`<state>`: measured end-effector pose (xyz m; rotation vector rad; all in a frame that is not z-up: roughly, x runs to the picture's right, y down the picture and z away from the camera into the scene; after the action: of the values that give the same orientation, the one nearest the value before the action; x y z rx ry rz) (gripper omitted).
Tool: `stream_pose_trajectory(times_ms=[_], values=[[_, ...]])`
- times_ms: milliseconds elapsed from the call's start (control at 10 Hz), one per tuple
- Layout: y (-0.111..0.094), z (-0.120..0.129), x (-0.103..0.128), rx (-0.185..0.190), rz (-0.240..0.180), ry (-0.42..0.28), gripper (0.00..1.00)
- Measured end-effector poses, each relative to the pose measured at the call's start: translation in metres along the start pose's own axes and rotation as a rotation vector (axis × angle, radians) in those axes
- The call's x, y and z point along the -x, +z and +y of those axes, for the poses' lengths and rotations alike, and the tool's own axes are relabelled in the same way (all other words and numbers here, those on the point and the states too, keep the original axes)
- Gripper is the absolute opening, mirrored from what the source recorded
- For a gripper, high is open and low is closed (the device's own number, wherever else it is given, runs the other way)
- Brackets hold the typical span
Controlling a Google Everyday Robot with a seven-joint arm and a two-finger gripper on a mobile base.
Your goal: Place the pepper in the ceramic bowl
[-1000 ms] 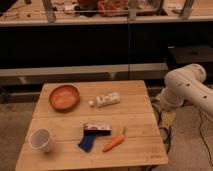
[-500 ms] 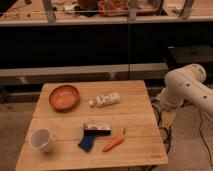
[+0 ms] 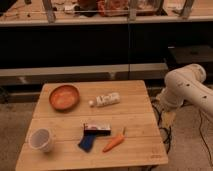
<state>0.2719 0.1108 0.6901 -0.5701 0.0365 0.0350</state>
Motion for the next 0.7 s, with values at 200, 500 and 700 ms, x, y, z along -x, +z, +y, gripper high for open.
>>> stream_pose_trajectory(times_ms=[200, 500, 700], values=[[0.003, -0.001, 0.009, -0.002, 0.003, -0.01, 0.8], [0.007, 0.0, 0.01, -0.003, 0.002, -0.015, 0.8], [0.012, 0.001, 0.028, -0.004, -0.002, -0.043, 0.8]])
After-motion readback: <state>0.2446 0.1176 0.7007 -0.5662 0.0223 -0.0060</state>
